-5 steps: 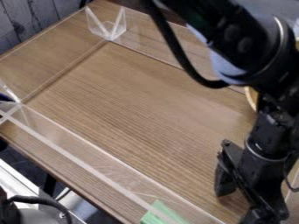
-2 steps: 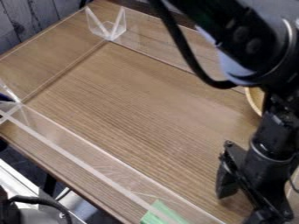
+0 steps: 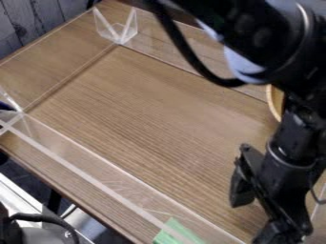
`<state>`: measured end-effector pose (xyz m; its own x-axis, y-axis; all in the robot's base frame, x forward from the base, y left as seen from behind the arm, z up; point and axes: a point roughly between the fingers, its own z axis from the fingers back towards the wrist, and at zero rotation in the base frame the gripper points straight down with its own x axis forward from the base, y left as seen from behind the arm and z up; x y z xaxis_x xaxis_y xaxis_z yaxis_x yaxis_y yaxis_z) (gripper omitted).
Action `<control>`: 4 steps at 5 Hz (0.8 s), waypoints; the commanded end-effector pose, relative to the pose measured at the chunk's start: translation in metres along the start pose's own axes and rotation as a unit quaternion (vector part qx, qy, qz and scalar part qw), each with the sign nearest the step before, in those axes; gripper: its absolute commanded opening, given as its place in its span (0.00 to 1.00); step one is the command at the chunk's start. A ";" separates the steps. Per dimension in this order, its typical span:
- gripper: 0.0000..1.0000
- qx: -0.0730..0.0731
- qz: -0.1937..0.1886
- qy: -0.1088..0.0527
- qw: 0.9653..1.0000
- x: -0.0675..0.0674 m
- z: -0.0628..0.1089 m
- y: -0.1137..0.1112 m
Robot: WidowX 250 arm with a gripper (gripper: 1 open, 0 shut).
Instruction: Put the green block in the brown bowl
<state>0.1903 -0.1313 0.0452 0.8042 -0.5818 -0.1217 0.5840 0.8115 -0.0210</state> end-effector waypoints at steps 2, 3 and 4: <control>1.00 0.013 0.010 -0.030 0.999 0.012 0.032 0.021; 1.00 0.010 -0.031 -0.039 0.999 0.013 0.026 0.020; 1.00 0.005 -0.057 -0.047 0.997 0.013 0.023 0.022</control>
<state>0.2093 -0.1203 0.0516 0.7352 -0.6722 -0.0869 0.6724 0.7395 -0.0320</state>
